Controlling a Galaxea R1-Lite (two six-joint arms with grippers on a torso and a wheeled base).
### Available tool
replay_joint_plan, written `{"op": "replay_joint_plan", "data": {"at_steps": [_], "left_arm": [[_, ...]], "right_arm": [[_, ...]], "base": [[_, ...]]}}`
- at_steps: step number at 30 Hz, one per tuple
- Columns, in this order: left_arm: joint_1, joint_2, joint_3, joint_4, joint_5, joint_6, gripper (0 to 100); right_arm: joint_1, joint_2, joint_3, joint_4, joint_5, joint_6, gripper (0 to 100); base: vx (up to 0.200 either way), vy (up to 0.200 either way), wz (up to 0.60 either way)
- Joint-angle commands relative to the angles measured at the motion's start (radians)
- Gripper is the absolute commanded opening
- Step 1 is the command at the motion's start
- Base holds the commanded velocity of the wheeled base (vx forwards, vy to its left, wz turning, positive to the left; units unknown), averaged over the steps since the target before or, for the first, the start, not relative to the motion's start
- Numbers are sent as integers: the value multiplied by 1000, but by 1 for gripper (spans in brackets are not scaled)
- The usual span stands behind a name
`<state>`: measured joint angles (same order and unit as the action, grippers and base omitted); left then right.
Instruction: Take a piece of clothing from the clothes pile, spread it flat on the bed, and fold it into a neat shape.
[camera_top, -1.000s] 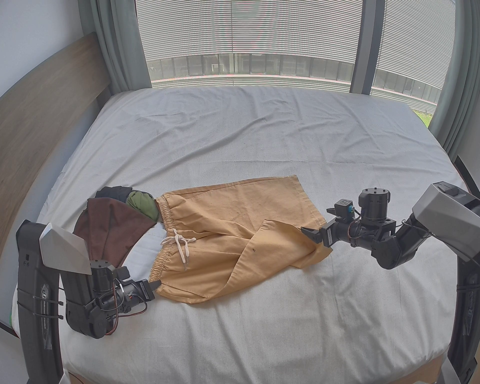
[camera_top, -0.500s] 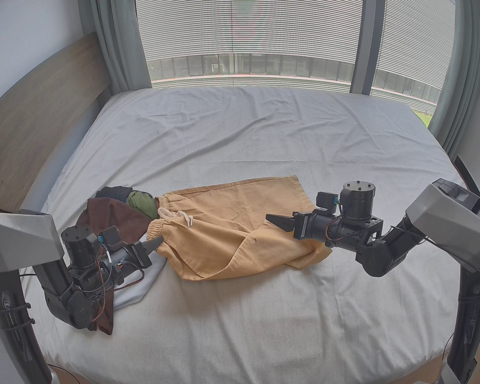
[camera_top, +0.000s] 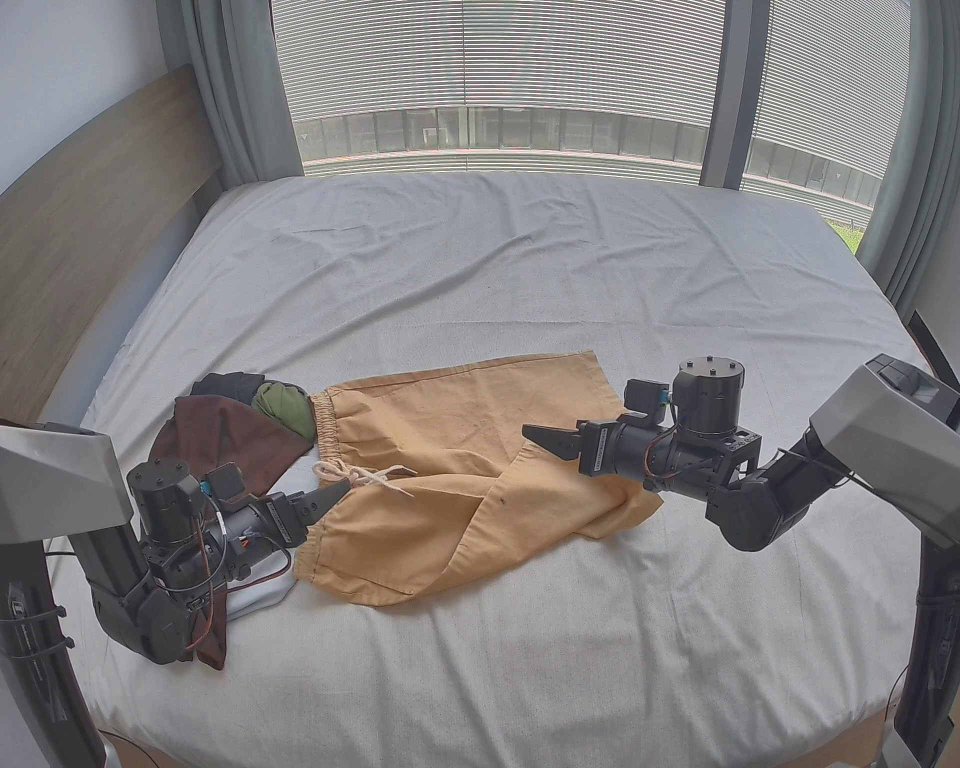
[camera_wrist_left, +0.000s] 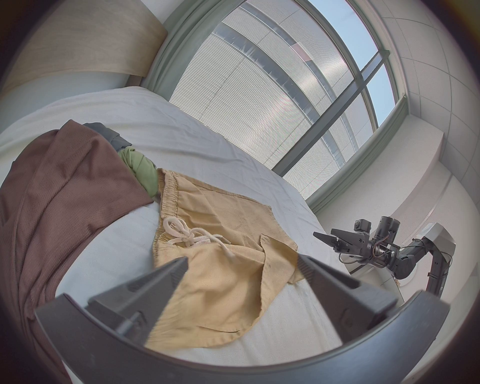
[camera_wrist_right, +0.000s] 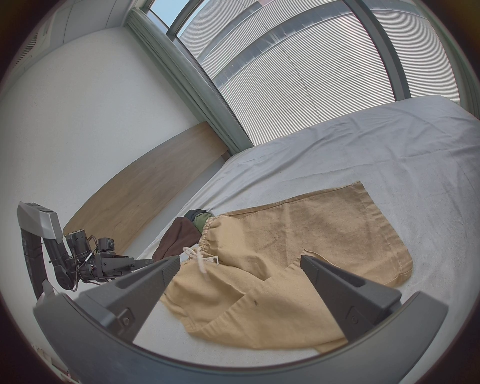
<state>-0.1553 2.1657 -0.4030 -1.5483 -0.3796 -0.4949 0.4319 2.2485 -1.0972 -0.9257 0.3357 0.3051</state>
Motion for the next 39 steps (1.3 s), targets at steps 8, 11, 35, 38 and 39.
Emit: {"op": "replay_joint_plan", "data": {"at_steps": [8, 11, 35, 38, 39], "left_arm": [[3, -99, 7, 2, 11, -5, 100], [-7, -89, 13, 1, 11, -5, 100], [-44, -29, 16, -1, 8, -4, 100], [-46, -24, 16, -1, 7, -4, 100], [-46, -24, 16, -1, 7, -4, 100]], "right_arm": [[-27, 129, -131, 82, -4, -20, 100], [-28, 138, -176, 133, -4, -20, 100], [-65, 460, -714, 481, -18, -119, 100], [-68, 485, -745, 482, -18, -121, 100], [-68, 488, -751, 482, -18, -123, 100]], "base": [[0, 0, 0], [0, 0, 0], [0, 0, 0], [0, 0, 0], [0, 0, 0]]}}
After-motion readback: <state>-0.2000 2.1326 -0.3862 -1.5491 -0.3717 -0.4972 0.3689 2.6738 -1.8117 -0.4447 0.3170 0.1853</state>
